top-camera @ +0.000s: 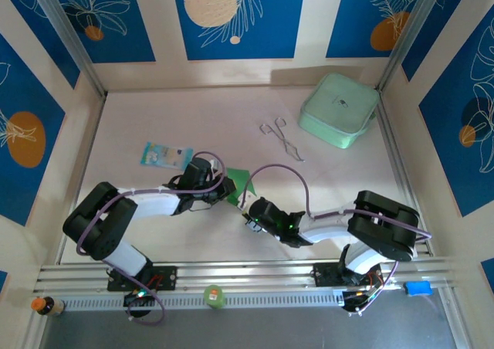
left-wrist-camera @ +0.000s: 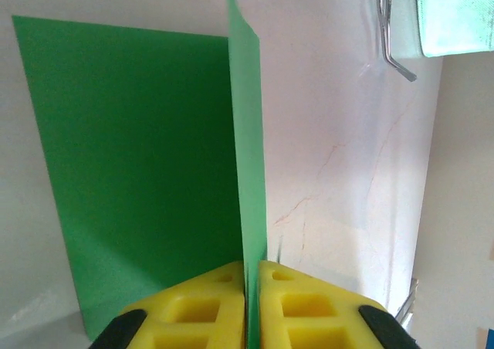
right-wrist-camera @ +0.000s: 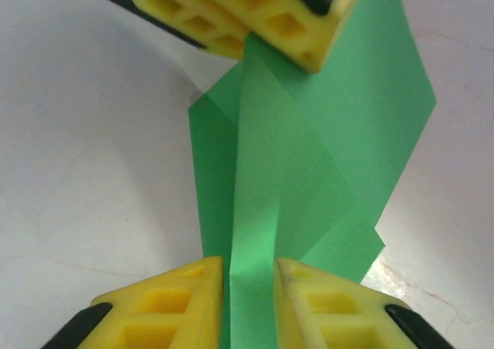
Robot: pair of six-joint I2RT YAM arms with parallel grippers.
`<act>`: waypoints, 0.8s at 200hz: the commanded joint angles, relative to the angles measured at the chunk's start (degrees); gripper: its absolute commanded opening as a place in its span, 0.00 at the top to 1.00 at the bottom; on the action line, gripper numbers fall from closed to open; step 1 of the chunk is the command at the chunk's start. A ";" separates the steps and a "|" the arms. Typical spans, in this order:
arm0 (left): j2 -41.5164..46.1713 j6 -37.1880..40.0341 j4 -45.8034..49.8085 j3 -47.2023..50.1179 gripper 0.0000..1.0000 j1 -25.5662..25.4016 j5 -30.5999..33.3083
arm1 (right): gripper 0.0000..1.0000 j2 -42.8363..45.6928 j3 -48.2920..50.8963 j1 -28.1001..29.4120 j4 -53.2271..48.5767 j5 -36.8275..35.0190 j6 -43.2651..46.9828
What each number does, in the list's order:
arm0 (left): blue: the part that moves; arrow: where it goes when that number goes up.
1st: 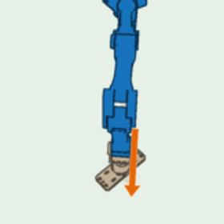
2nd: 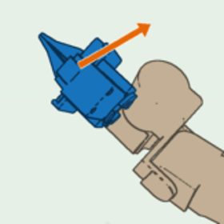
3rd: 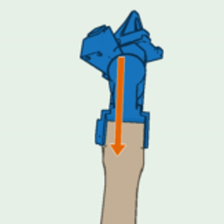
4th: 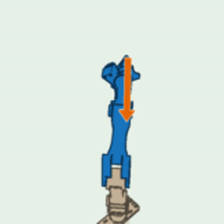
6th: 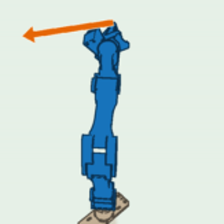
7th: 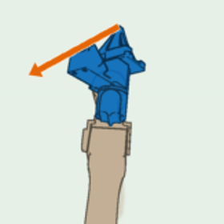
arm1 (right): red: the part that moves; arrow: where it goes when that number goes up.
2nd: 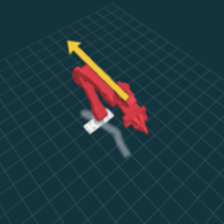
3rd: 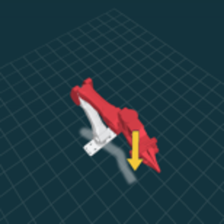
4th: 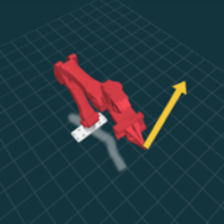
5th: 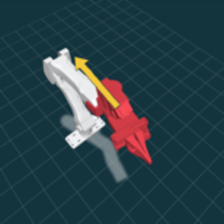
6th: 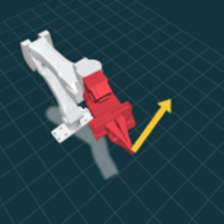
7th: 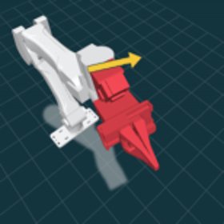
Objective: Fold a paper plane with a square sheet of paper (pick it up from the middle)
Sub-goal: Fourth fold the wing at the center of the table.
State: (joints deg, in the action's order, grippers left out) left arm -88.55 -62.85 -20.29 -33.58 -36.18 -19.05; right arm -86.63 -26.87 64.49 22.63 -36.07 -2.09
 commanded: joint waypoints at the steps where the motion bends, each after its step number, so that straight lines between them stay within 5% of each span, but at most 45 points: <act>1: 1.64 1.33 1.56 -1.81 0.90 -0.10 -0.16 | 0.72 1.68 0.95 -0.08 0.97 -1.63 -1.25; 79: 1.90 1.59 2.10 -2.11 0.93 -0.04 -0.31 | 0.68 -0.37 -0.01 -0.45 0.18 -2.33 -1.43; 160: 1.63 1.77 2.54 -2.63 0.93 -0.03 -0.26 | 0.79 -0.56 -0.21 -1.05 0.12 -1.15 -2.03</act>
State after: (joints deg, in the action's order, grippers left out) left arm -87.79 -62.48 -18.83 -34.46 -36.18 -19.05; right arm -86.48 -26.85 63.72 22.65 -36.88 -3.03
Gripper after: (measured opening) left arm 0.074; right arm 0.225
